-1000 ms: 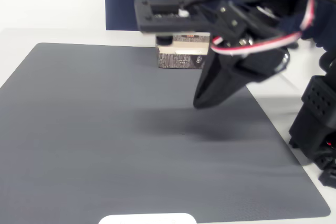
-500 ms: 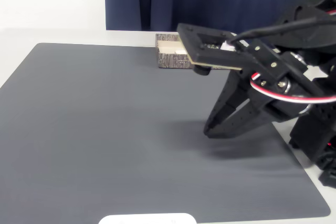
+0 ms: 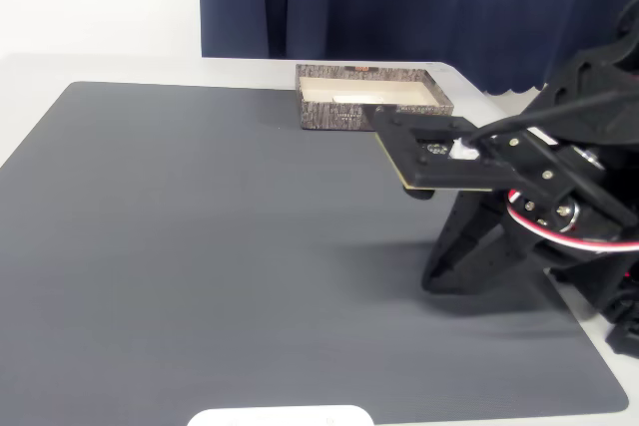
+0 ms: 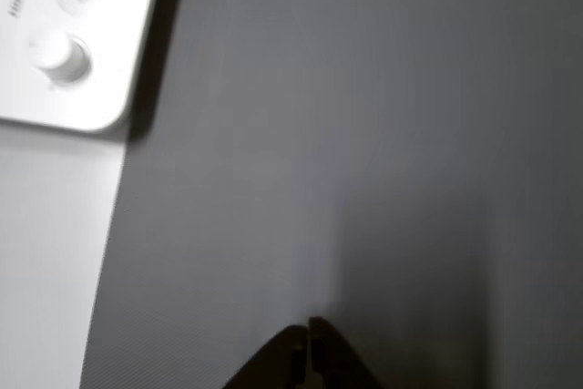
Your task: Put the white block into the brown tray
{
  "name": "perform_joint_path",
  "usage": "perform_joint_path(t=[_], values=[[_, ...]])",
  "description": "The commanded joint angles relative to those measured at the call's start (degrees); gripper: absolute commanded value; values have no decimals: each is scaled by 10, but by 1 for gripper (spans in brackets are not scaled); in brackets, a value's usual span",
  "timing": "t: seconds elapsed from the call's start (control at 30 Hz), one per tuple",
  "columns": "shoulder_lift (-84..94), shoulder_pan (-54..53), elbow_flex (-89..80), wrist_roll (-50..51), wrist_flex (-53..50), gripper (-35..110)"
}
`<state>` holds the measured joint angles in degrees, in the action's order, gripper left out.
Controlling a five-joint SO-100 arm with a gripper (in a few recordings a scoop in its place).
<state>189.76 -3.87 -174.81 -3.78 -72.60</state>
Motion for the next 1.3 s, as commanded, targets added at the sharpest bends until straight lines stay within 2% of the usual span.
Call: perform_joint_path(t=[0.0,0.3,0.53,0.6,1.27], values=[[1,-8,-6,9,-5,0],[1,-9,-36,45,-18,0],[1,-10,-36,48,-100,0],[1,-10,-36,77,-128,0],[1,-17,-36,96,-131,0]])
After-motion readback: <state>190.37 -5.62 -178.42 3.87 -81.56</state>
